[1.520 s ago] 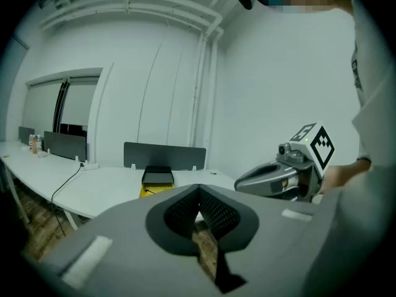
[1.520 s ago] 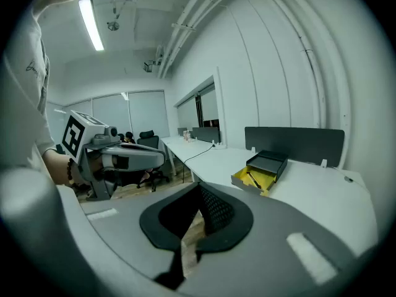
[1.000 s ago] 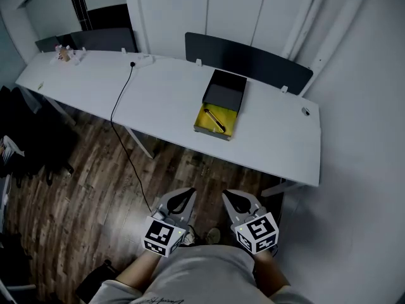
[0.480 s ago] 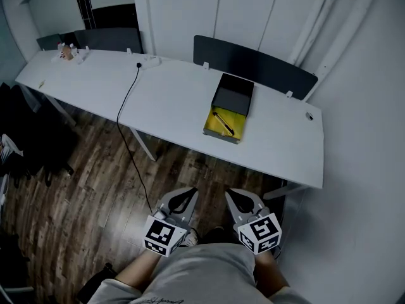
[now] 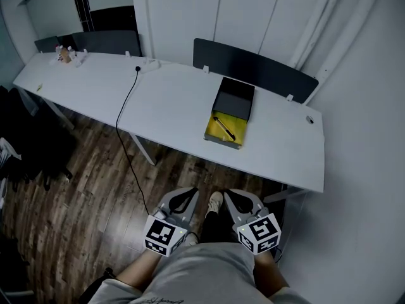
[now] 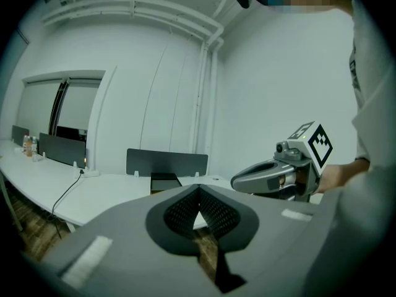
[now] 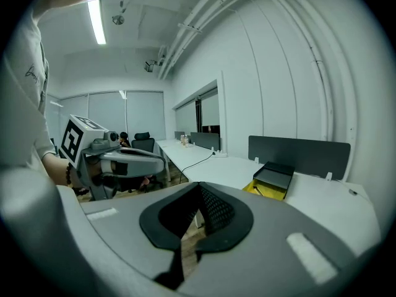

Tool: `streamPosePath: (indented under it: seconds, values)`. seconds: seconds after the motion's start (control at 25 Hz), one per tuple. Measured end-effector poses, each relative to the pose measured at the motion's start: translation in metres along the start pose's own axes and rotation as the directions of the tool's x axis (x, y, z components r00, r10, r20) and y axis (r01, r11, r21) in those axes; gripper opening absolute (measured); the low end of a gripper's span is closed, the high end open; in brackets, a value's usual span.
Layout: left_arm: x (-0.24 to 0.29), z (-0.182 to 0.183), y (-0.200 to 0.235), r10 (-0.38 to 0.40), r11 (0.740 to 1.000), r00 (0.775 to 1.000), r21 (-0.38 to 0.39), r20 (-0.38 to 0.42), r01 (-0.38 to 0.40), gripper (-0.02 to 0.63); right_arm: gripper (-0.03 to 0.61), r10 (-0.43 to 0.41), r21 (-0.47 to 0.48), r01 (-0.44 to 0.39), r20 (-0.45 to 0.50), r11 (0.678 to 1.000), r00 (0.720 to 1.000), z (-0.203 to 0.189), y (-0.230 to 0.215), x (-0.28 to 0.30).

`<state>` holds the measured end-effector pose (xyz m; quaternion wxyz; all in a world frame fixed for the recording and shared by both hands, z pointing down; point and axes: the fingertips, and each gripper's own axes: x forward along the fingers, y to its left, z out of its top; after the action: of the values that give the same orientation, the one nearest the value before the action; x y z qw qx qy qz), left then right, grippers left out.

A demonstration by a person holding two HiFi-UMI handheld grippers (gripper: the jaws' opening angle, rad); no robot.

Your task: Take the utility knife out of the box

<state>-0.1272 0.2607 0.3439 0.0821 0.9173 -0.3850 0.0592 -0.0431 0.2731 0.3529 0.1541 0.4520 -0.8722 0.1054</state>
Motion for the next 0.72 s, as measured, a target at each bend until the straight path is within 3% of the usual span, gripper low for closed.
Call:
streamPosePath:
  seconds: [0.32,0.72]
  values:
    - [0.039,0.004,0.028,0.013,1.000,1.000,-0.004,-0.006,-0.013,0.000,0.014,0.016,0.012,-0.016,0.004,1.000,1.000,0.008,-0.034,0.036]
    - [0.137,0.016,0.076,0.046,0.999,0.998,-0.014,-0.030,-0.046,0.000,0.015,0.054,-0.003,-0.054,-0.009,0.999,0.998,0.030,-0.123,0.103]
